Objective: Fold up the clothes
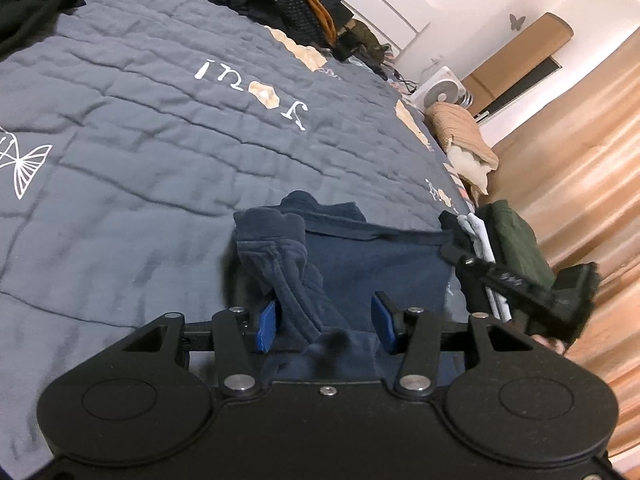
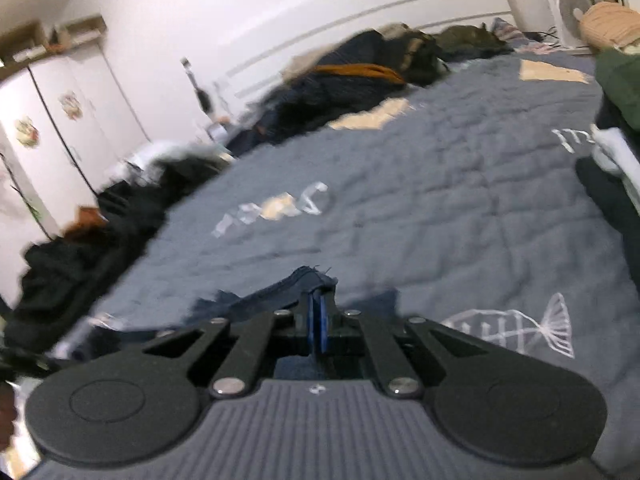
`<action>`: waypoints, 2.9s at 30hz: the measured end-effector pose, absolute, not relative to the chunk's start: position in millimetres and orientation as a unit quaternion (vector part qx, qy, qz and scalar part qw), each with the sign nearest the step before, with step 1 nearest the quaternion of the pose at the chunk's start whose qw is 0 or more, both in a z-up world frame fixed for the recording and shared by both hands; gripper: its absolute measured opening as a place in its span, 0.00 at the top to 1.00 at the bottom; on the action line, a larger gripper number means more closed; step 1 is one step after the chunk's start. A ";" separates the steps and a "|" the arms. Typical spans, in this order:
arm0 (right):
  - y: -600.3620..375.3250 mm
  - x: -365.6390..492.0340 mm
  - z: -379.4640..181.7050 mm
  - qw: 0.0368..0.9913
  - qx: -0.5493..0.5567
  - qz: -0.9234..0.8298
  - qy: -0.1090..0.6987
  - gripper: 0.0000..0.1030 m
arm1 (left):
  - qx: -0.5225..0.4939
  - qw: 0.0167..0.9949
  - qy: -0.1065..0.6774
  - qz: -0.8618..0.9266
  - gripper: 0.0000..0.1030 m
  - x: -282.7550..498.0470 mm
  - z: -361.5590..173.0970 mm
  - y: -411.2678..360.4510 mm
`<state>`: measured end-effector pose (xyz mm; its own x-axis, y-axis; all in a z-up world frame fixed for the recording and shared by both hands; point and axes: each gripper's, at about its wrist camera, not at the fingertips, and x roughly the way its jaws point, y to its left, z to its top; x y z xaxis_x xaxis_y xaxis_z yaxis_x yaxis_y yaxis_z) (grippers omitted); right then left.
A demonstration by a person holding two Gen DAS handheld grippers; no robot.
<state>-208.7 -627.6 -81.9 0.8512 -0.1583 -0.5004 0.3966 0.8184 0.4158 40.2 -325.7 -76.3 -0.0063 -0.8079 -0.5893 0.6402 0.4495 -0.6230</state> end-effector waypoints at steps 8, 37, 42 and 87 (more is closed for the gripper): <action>-623.7 -206.8 -78.2 0.928 0.250 -0.142 0.236 0.93 | -0.089 0.699 0.484 -0.519 0.54 41.5 -77.5 -325.6; -521.5 -149.7 -102.1 0.890 0.242 0.115 0.369 0.64 | -0.075 0.702 0.482 -0.518 0.54 39.8 -77.8 -327.7; -522.8 -148.9 -103.1 0.890 0.243 0.108 0.371 0.85 | -0.073 0.703 0.480 -0.519 0.54 39.5 -77.5 -328.1; -628.7 -205.2 -73.8 0.913 0.283 -0.095 0.278 0.82 | -0.064 0.693 0.445 -0.564 0.52 26.7 -73.5 -337.3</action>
